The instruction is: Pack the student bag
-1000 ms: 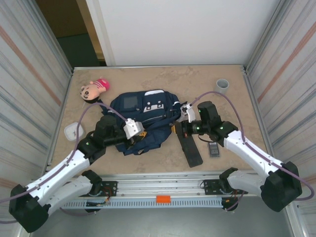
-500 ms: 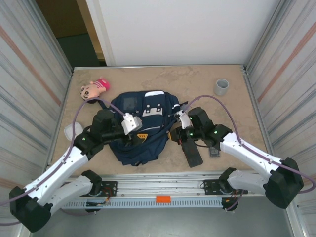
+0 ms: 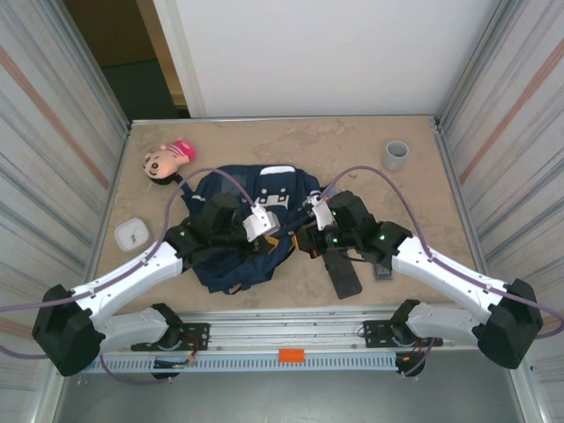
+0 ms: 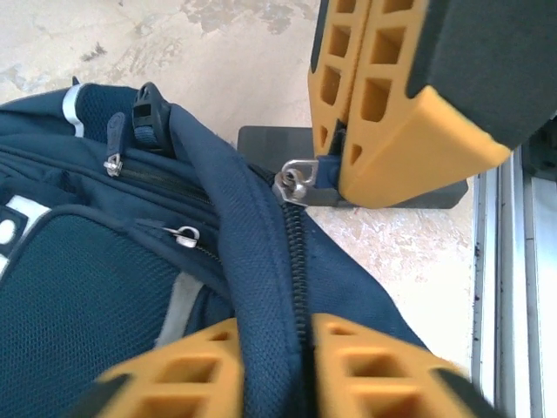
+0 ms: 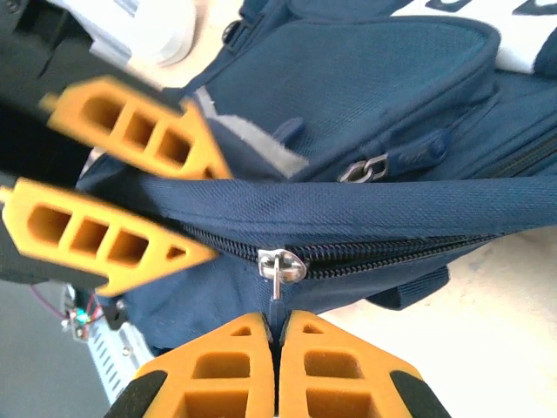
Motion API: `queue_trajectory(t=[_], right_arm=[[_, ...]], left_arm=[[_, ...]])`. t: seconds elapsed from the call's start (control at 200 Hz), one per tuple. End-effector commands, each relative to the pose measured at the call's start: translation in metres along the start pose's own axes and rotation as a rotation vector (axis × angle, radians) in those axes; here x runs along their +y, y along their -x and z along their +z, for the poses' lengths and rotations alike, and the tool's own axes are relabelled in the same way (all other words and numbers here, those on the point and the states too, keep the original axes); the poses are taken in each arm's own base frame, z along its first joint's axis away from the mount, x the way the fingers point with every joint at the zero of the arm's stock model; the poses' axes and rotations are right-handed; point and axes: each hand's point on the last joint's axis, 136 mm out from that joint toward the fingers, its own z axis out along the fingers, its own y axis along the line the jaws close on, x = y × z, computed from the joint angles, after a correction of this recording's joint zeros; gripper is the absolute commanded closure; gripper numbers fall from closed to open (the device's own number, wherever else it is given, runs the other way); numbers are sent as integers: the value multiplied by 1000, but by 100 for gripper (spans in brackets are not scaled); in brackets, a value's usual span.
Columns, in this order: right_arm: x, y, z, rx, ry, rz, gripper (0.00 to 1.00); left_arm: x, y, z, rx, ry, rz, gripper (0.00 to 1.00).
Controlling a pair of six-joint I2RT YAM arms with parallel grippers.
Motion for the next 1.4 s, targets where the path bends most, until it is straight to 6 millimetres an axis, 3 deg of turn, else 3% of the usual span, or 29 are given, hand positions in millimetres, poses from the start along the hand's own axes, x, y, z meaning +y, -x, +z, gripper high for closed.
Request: queue_trajectory(t=[0.0, 0.125, 0.341, 0.476, 0.606, 0.671, 0.722, 0.762, 0.897, 0.957, 1.037, 1.208, 1.308, 1.393], right_arm=[[-26, 19, -8, -97, -73, 71, 100], [-78, 12, -7, -122, -152, 228, 100], [-140, 24, -4, -190, -276, 380, 100], [-161, 37, 3, -213, -310, 420, 100], [-149, 50, 10, -212, -232, 383, 100], [-140, 53, 9, -210, -199, 368, 80], [-135, 53, 5, -200, -191, 368, 59], [-133, 51, 0, -194, -200, 371, 44], [-130, 36, -19, -173, -253, 432, 38], [-128, 27, -23, -170, -263, 492, 38], [-118, 13, -13, -166, -244, 552, 38], [-120, -8, 13, -133, -339, 591, 38], [-126, -9, 30, -113, -350, 619, 38], [-127, -7, 49, -113, -332, 622, 38]], left_arm=[[14, 14, -14, -60, 75, 11, 97], [3, 24, -36, -129, 36, 62, 100], [-10, 50, -79, -291, -38, 90, 100], [-18, 49, -82, -287, -80, 106, 100], [-11, 42, -75, -247, -63, 62, 99], [-9, 41, -71, -244, -67, 37, 84], [-5, 44, -71, -249, -52, 21, 57], [3, 45, -70, -246, -14, 1, 46], [34, 41, -73, -212, 152, -97, 24], [48, 35, -73, -184, 227, -159, 21], [73, 20, -74, -146, 345, -287, 19], [113, -42, -70, -20, 463, -706, 21], [122, -81, -67, 54, 503, -919, 23], [121, -107, -61, 92, 539, -1000, 23]])
